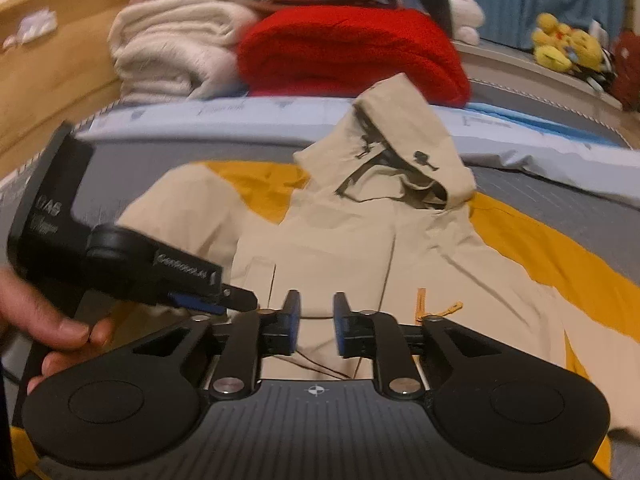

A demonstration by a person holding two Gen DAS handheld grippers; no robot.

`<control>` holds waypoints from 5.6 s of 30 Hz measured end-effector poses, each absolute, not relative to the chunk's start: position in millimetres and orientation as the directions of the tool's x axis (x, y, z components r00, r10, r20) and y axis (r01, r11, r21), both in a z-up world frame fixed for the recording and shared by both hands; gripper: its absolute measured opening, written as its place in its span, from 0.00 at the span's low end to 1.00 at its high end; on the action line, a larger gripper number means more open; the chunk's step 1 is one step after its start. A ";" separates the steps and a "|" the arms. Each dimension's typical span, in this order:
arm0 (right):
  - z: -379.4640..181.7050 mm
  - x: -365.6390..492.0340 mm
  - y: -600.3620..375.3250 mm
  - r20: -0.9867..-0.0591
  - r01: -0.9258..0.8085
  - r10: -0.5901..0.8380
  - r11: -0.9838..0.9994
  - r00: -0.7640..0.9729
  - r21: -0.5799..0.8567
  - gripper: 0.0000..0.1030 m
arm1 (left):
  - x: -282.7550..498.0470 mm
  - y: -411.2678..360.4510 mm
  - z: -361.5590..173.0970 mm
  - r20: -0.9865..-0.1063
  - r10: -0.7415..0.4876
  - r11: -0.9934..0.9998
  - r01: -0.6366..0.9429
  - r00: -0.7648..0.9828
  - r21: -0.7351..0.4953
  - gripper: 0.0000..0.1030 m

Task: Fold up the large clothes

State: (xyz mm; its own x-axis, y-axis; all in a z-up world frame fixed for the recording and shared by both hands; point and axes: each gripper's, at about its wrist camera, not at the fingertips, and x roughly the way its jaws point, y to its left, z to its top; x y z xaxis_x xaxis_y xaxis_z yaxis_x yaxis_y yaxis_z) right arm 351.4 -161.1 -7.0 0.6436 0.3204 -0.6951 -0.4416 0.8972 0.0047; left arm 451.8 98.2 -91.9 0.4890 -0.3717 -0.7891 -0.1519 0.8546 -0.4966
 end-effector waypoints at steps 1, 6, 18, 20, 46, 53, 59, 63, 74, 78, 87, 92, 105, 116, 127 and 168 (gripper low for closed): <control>-8.2 350.8 -158.9 -0.698 -0.453 0.320 0.891 0.641 -0.008 0.26 | 452.9 98.9 -94.2 -0.792 -0.372 0.855 -0.154 0.485 -0.496 0.37; -14.9 348.9 -151.4 -0.712 -0.494 0.308 0.867 0.631 -0.063 0.42 | 451.5 94.6 -83.2 -0.745 -0.402 0.848 -0.089 0.533 -0.522 0.00; -26.5 339.7 -137.2 -0.684 -0.502 0.211 0.826 0.698 -0.257 0.48 | 419.1 54.8 -5.5 -0.435 -0.662 0.729 0.388 0.611 -0.563 0.00; -26.8 340.4 -137.0 -0.677 -0.493 0.204 0.828 0.707 -0.266 0.46 | 414.1 49.9 -2.5 -0.409 -0.688 0.707 0.429 0.599 -0.561 0.00; -41.5 342.6 -127.6 -0.708 -0.549 0.218 0.789 0.672 -0.278 0.42 | 458.6 98.2 -85.0 -0.669 -0.493 0.772 -0.075 0.556 -0.631 0.00; -44.4 339.5 -122.5 -0.692 -0.550 0.199 0.767 0.694 -0.330 0.50 | 441.5 82.0 -32.1 -0.460 -0.648 0.696 0.229 0.607 -0.680 0.00; -41.8 342.4 -124.2 -0.657 -0.511 0.185 0.787 0.731 -0.347 0.28 | 433.0 58.7 -23.3 -0.437 -0.695 0.684 0.339 0.571 -0.646 0.00; -25.9 353.9 -141.4 -0.613 -0.430 0.188 0.860 0.767 -0.274 0.08 | 436.3 72.8 -17.5 -0.399 -0.694 0.669 0.333 0.599 -0.664 0.11; -1.5 384.3 -277.2 -0.576 0.231 -0.052 0.942 0.815 0.242 0.06 | 444.1 146.0 -22.9 -0.615 -0.162 0.914 -0.118 0.772 -0.389 0.32; -12.8 392.4 -304.5 -0.627 0.311 -0.052 0.898 0.777 0.311 0.09 | 457.2 135.8 -55.0 -0.771 -0.132 0.953 -0.134 0.623 -0.272 0.32; -13.6 388.6 -340.6 -0.658 0.519 -0.223 0.802 0.720 0.297 0.31 | 464.1 131.2 -92.0 -0.878 -0.034 0.977 -0.171 0.477 -0.131 0.32; -36.9 407.3 -331.8 -0.714 0.368 0.010 0.851 0.700 0.373 0.49 | 461.1 124.1 -103.7 -0.897 -0.093 0.976 -0.141 0.431 -0.168 0.41; -25.1 406.4 -332.8 -0.738 0.359 -0.066 0.901 0.671 0.246 0.49 | 433.2 78.3 -40.0 -0.801 -0.049 0.996 -0.026 0.596 -0.081 0.57; 37.7 364.9 -349.2 -0.555 0.141 -0.049 0.982 0.830 0.123 0.49 | 393.8 18.3 -16.6 -0.743 -0.098 0.993 0.116 0.662 -0.027 0.58; 42.0 335.5 -474.9 -0.490 0.276 -0.191 0.955 0.850 0.107 0.28 | 389.4 -4.8 -22.0 -0.737 -0.120 0.988 0.150 0.665 -0.026 0.58; -103.1 320.1 -729.0 -0.584 0.719 -0.421 0.382 0.694 0.580 0.36 | 409.5 -4.2 -42.1 -0.766 -0.125 0.988 0.147 0.630 -0.041 0.58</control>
